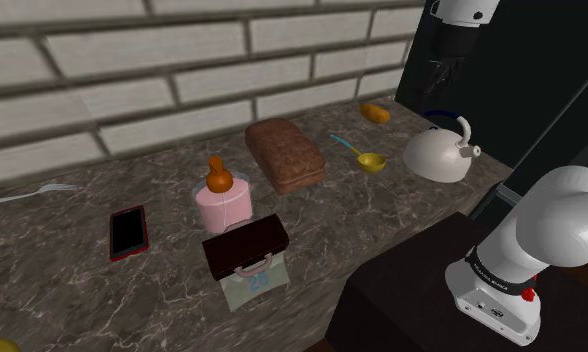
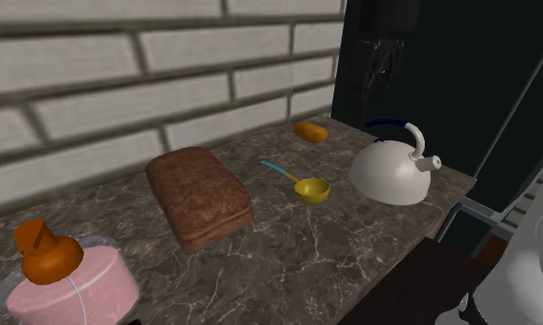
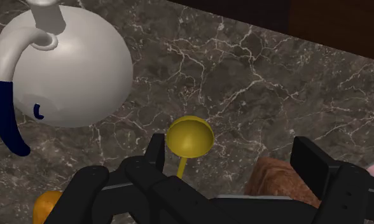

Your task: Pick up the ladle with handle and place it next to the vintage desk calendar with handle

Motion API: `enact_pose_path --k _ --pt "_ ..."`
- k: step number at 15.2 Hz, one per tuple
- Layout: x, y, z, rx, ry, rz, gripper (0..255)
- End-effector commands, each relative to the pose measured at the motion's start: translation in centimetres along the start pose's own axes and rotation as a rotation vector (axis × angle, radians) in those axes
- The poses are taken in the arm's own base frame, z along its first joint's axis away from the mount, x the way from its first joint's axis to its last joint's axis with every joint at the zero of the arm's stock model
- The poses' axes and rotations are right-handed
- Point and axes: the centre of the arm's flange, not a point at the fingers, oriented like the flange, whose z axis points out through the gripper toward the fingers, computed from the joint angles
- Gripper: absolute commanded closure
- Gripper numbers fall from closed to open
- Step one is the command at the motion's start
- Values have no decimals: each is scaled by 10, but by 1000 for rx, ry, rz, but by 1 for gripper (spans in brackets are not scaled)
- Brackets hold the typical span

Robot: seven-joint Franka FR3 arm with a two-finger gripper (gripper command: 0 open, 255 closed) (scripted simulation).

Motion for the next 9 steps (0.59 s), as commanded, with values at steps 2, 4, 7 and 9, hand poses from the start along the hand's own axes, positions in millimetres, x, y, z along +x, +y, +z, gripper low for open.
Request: enact_pose_path --k 2,4,7,9 --pt "9 2 10 5 -1 12 0" --pt "25 7 30 15 -4 36 0" --pt "50 15 61 30 -8 72 0" --pt "67 21 82 40 -10 96 0"
